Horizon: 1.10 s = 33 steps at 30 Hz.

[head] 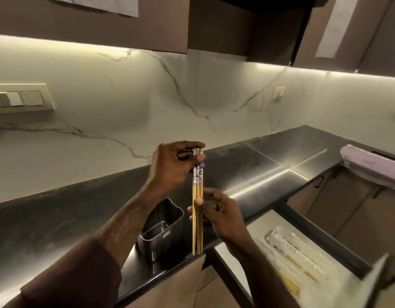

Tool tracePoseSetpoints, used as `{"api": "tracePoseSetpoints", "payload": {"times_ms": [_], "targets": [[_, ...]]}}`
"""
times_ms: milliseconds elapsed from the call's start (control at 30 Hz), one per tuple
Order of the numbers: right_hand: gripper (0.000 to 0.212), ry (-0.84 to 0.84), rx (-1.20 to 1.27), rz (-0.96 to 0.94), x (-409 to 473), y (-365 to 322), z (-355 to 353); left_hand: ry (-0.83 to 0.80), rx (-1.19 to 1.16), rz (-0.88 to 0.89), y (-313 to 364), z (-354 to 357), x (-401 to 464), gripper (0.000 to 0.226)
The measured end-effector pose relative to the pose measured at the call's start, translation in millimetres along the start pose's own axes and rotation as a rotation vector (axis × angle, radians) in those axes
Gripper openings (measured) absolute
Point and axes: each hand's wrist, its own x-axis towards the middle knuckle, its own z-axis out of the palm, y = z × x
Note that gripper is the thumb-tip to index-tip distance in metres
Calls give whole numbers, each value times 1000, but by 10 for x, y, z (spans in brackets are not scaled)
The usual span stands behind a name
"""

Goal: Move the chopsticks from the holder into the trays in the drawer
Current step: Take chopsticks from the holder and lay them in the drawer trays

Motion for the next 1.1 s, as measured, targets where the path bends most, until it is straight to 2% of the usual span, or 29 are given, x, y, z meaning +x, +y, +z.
{"api": "tracePoseSetpoints", "payload": {"times_ms": [33,133,300,600,833,1100], "targets": [[14,-10,-13,31,-108,34,-93,-10,-26,-1,18,77,-28,30],[22,-29,-75,123,-424,107,-379,-21,-104,-11,71,349,-99,30],[17,47,-123,227,-948,146,-992,-61,-172,-9,192,1039,-244,28],[29,195,-50,347,-2014,11,-2632,-92,-325,-56,600,2832,-579,25],[20,255,-42,388,-2651,47,-3719,-84,-265,-115,598,4075,-882,27],[16,275,-104,455,-2770,154,-4442,-69,-211,-181,413,4852,-877,26]]}}
